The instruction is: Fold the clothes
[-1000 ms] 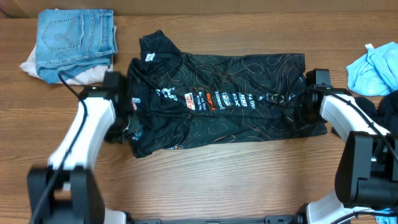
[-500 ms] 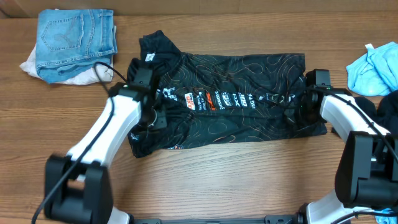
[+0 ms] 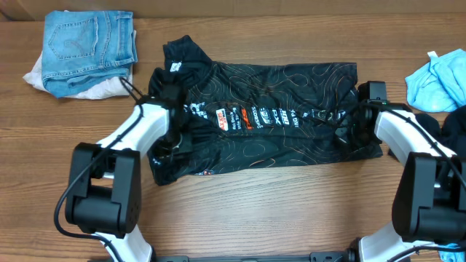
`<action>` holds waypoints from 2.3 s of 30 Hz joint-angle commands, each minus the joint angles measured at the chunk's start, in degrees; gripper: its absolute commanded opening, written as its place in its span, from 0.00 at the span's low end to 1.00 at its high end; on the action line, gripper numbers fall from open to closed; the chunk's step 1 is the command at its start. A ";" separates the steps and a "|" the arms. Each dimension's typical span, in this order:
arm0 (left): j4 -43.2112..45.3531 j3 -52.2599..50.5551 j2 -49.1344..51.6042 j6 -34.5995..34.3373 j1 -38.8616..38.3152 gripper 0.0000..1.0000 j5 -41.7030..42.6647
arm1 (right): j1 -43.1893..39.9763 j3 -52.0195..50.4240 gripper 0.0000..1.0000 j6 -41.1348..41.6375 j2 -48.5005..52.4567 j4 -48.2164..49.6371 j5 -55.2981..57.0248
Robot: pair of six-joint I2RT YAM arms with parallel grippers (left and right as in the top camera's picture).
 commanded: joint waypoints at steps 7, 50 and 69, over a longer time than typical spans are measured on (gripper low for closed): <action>-0.98 -2.29 1.44 0.72 9.44 0.04 -2.40 | -0.35 0.24 0.04 0.44 1.38 -0.39 1.36; -6.08 12.94 -3.74 7.93 0.81 0.89 -0.68 | -12.11 13.88 0.77 -5.79 1.22 -14.80 -8.83; -7.34 12.94 -3.74 7.98 0.81 1.00 -0.68 | -12.11 1.70 0.48 -3.93 1.25 -3.91 -11.32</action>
